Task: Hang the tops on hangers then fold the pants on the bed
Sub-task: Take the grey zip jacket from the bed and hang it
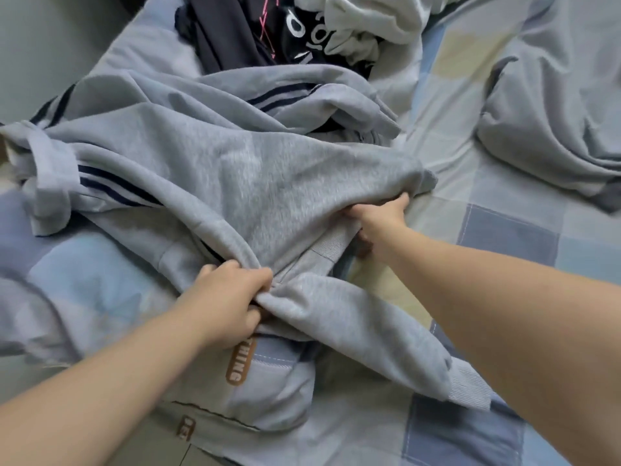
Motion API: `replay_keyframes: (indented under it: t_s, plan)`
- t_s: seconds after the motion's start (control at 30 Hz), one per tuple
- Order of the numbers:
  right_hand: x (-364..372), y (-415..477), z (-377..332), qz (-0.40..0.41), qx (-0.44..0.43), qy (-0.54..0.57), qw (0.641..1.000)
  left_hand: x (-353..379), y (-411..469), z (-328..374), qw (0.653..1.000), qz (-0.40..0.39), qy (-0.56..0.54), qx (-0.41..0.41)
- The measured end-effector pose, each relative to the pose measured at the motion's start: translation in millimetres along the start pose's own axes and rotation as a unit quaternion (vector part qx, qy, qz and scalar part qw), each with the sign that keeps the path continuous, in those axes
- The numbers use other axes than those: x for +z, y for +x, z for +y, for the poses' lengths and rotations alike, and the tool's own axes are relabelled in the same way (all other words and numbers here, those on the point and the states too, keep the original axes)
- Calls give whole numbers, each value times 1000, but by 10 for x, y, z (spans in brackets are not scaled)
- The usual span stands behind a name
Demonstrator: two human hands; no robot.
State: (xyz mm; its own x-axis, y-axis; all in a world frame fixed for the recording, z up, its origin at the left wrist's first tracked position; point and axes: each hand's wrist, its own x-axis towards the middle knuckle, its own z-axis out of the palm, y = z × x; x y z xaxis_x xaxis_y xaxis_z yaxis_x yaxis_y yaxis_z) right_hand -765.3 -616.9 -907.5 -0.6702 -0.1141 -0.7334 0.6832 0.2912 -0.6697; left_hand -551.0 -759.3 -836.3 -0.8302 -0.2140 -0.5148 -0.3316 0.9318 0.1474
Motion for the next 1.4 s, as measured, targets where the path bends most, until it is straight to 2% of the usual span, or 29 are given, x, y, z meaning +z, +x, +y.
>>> replay_keyframes:
  t_s: [0.1,0.23,0.3,0.37,0.5,0.67,0.77,0.93,1.03,1.2,1.3,1.4]
  plan:
    - [-82,-56,-38,-32,9,102,994,69,-175,10,999,-37,9,-18]
    - [-294,-339,-120,-79,14,113,990,19,-344,174,989,-60,-91,-96]
    - [-412,-566,-250,-89,2,106,990,-6,-449,381,979,-24,-144,-141]
    - [-553,-847,-437,-98,-4,107,989,-63,-604,697,966,50,-193,-162]
    - [-940,-1485,-902,-123,-7,84,989,-327,-849,1552,954,175,-210,-126]
    - [-1575,-2336,-1493,-145,-9,84,986,-883,-892,2499,925,207,-281,-150]
    - [-1946,-2810,-1725,-129,-31,86,987,-1216,-980,2905,889,241,-349,-171]
    - [-2499,-3399,-1789,-121,-35,96,987,-1656,-1251,3324,799,260,-511,-181]
    - [-2927,-3660,-1745,-115,-25,119,986,-1851,-1570,3422,778,277,-532,-189]
    - [-3684,-4115,-1805,-67,-32,152,986,-2313,-2176,3540,713,386,-535,-236]
    - [-4121,-4342,-1848,-34,-48,120,991,-2554,-2466,3608,717,388,-540,-209]
    - [-4370,-4542,-1860,-45,-53,39,997,-2850,-2610,3742,739,354,-561,-118]
